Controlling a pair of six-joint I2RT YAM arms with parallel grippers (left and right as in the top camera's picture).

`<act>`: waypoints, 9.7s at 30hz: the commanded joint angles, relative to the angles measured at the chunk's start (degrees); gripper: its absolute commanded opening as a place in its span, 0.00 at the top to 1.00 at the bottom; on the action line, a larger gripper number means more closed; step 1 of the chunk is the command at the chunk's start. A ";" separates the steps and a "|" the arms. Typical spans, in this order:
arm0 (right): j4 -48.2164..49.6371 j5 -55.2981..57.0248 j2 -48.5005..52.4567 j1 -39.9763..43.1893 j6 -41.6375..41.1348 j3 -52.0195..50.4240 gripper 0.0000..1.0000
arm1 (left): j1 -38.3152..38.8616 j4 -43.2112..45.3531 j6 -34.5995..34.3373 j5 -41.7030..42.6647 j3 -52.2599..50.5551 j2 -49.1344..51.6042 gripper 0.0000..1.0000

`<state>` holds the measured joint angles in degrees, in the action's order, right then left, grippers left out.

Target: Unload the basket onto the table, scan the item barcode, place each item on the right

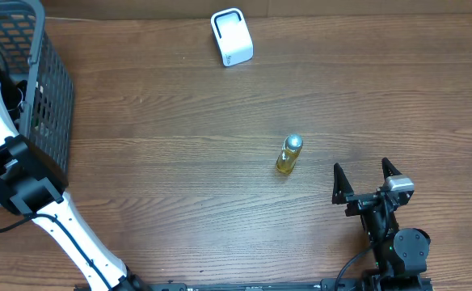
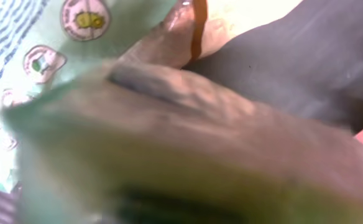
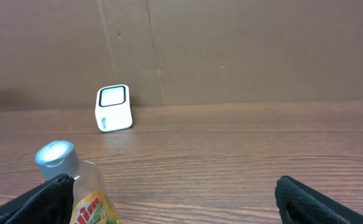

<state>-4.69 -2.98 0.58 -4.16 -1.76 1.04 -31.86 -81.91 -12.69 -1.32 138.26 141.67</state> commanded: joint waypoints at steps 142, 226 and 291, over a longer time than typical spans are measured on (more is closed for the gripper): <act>0.20 0.13 -0.42 -0.22 -0.42 -0.59 0.00 | 59.41 18.10 -5.11 17.73 -48.02 -35.17 0.36; 0.20 0.13 -0.42 -0.22 -0.42 -0.59 0.00 | 60.35 26.01 -14.08 17.62 -56.54 -31.89 0.96; 0.20 0.13 -0.42 -0.22 -0.42 -0.59 0.00 | 48.72 23.93 3.96 23.41 -59.60 -28.13 0.60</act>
<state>-4.69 -2.96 0.58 -4.16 -1.76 1.04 16.51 -58.48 -10.35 20.99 79.44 113.01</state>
